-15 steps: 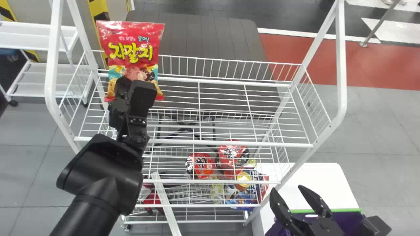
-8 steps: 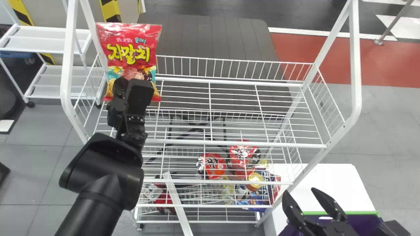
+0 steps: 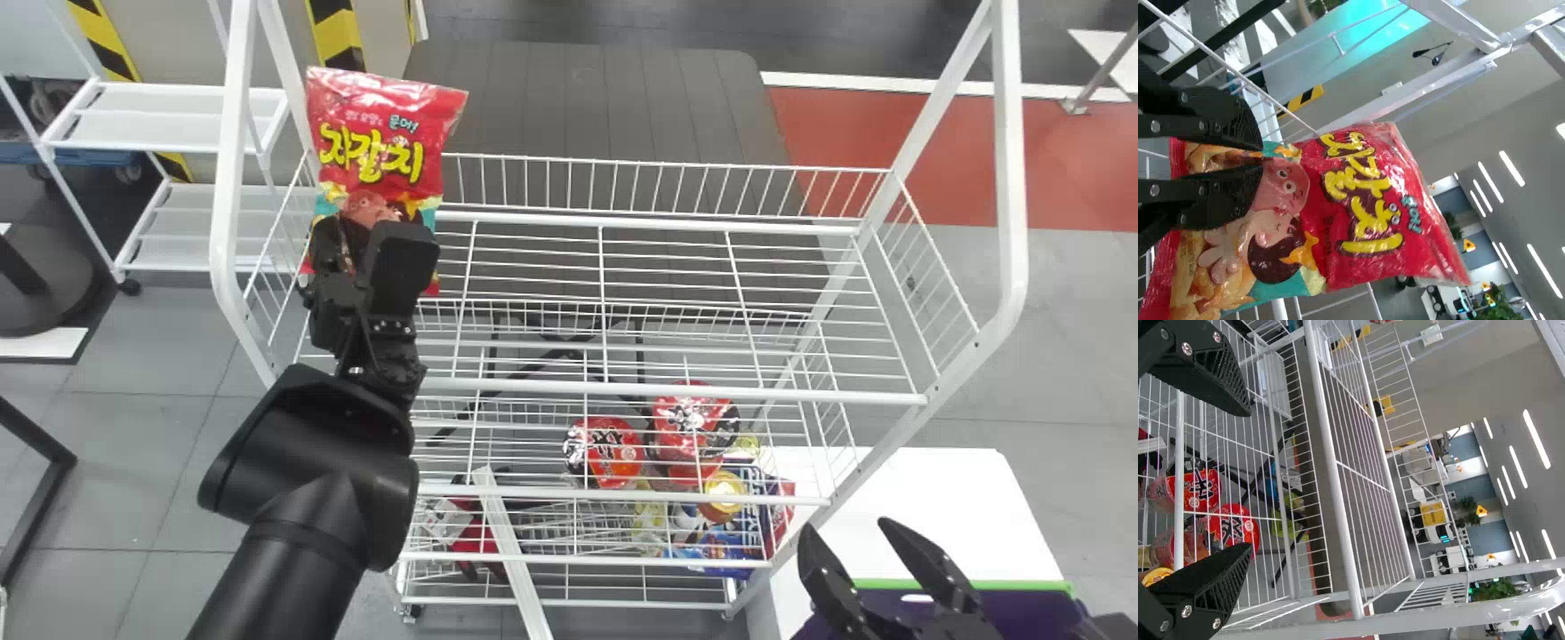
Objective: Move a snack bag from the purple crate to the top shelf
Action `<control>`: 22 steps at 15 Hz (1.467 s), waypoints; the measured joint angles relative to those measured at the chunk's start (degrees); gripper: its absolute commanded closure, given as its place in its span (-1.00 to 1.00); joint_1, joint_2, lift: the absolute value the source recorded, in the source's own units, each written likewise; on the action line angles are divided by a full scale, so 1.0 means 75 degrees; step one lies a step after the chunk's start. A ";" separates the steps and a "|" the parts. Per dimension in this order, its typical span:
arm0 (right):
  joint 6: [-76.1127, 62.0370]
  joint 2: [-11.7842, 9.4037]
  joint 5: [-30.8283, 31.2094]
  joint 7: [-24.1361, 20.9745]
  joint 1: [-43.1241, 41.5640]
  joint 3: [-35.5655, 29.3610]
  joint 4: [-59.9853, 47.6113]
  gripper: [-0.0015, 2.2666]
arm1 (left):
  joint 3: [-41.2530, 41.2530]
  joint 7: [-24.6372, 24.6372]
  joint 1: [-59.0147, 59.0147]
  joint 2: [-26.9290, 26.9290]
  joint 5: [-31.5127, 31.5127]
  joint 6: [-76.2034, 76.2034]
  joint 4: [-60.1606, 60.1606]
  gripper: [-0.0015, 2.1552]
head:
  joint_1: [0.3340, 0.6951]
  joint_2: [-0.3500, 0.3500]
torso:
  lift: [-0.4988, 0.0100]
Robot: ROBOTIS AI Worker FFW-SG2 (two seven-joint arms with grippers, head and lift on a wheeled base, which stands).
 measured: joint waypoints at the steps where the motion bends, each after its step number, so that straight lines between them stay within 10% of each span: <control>1: 0.0000 0.0008 -0.0005 0.0015 0.0003 -0.0013 0.0000 -0.89 | -0.0029 0.0010 0.0007 0.0000 -0.0014 0.0009 -0.0001 -0.78 | 1.00 -0.15 | 0.96; 22: 0.0046 0.0013 -0.0155 0.0074 -0.0176 -0.0290 0.0269 -0.89 | -0.0933 -0.0133 0.2770 0.0000 -0.0035 0.0621 -0.3643 -0.79 | 1.00 -0.55 | 0.96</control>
